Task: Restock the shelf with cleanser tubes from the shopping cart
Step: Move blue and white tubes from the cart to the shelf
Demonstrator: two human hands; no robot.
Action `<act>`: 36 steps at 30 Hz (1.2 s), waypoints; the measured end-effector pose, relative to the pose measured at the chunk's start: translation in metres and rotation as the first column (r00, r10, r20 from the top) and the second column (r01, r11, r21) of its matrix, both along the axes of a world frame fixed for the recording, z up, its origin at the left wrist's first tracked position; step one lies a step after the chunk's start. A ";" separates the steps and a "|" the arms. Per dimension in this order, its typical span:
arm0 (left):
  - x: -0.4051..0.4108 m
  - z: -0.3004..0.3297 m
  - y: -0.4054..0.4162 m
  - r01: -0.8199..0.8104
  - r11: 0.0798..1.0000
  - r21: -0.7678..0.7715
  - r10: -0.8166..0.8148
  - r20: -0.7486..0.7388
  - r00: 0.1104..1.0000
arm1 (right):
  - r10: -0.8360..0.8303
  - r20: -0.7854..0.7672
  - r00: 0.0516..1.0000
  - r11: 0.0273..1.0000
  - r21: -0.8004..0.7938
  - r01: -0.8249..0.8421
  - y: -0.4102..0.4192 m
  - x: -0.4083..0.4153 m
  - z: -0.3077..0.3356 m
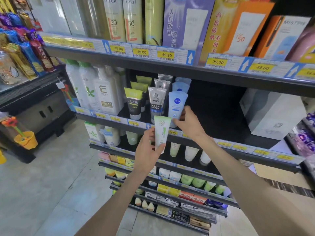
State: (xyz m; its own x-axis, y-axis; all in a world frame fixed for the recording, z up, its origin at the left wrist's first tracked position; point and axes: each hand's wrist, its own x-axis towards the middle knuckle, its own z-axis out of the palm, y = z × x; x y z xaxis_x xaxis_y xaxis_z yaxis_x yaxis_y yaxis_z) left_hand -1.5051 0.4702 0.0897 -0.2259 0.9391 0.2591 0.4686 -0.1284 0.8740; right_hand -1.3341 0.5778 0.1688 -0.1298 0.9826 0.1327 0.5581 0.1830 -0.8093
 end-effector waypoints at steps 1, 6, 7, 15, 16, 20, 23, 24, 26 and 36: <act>0.000 -0.001 0.001 0.005 1.000 0.004 -0.005 0.001 1.000 | -0.011 -0.001 1.000 1.000 0.001 0.011 0.000 0.000 0.000; 0.000 -0.001 0.000 0.041 0.999 0.005 -0.041 -0.014 0.999 | -0.042 0.004 0.999 0.999 -0.001 0.042 0.000 -0.002 0.001; 0.000 -0.001 0.000 0.046 0.999 0.003 -0.046 -0.015 0.999 | -0.042 0.004 0.999 0.999 0.001 0.042 0.000 -0.002 0.000; 0.002 0.003 0.002 0.089 0.995 0.032 -0.090 0.014 0.996 | -0.051 -0.082 0.995 0.998 0.024 0.054 -0.012 0.005 0.001; 0.004 0.005 0.004 0.097 0.994 0.040 -0.098 0.023 0.995 | -0.064 -0.108 0.992 0.996 0.050 0.070 -0.017 0.009 0.000; 0.016 0.017 0.010 0.132 0.985 0.107 -0.137 0.047 0.989 | -0.035 -0.197 0.980 0.993 0.106 0.057 -0.041 0.028 0.006; 0.029 0.029 0.014 0.187 0.969 0.160 -0.197 0.051 0.979 | 0.078 -0.274 0.959 0.994 0.089 -0.055 -0.057 0.040 0.013; 0.034 0.033 0.016 0.215 0.962 0.168 -0.227 0.054 0.972 | 0.103 -0.288 0.952 0.993 0.082 -0.082 -0.061 0.043 0.016; 0.043 0.038 0.022 0.268 0.946 0.183 -0.278 0.028 0.960 | 0.121 -0.307 0.944 0.992 0.070 -0.105 -0.066 0.048 0.021; 0.034 0.026 0.035 0.191 0.917 0.351 -0.071 -0.326 0.943 | -0.052 -0.501 0.864 0.991 0.083 0.108 -0.047 0.086 0.048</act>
